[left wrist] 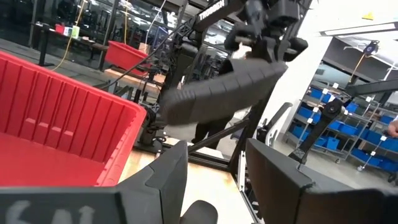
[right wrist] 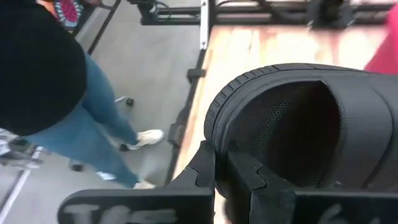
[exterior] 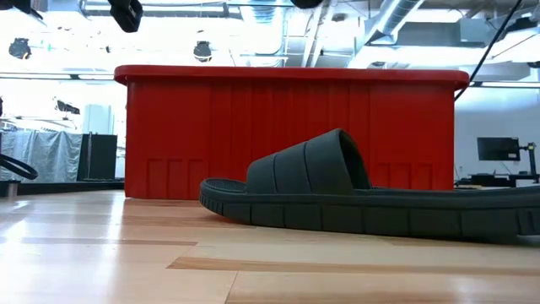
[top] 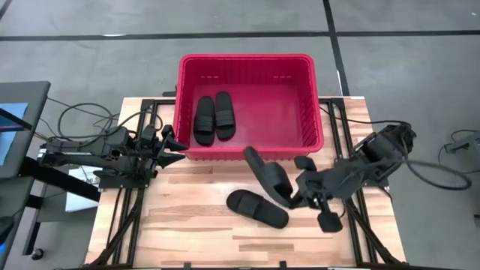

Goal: Pick and place slides into bin
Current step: Put the black slide into the red bin

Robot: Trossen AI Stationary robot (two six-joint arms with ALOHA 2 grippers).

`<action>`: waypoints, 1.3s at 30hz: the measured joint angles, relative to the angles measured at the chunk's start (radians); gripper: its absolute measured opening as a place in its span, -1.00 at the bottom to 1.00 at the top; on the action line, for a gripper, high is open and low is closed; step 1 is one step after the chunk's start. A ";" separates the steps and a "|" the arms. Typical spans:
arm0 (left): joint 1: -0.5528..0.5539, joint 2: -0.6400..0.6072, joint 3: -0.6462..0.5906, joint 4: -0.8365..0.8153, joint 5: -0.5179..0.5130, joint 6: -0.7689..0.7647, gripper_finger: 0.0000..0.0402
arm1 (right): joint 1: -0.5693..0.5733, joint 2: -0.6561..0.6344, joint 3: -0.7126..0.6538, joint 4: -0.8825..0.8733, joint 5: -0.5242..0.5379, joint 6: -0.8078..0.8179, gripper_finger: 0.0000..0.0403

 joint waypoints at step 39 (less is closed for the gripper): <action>0.000 0.000 0.000 -0.004 -0.052 -0.005 -0.24 | -0.998 -0.013 -0.036 -0.226 -0.039 -0.869 -1.00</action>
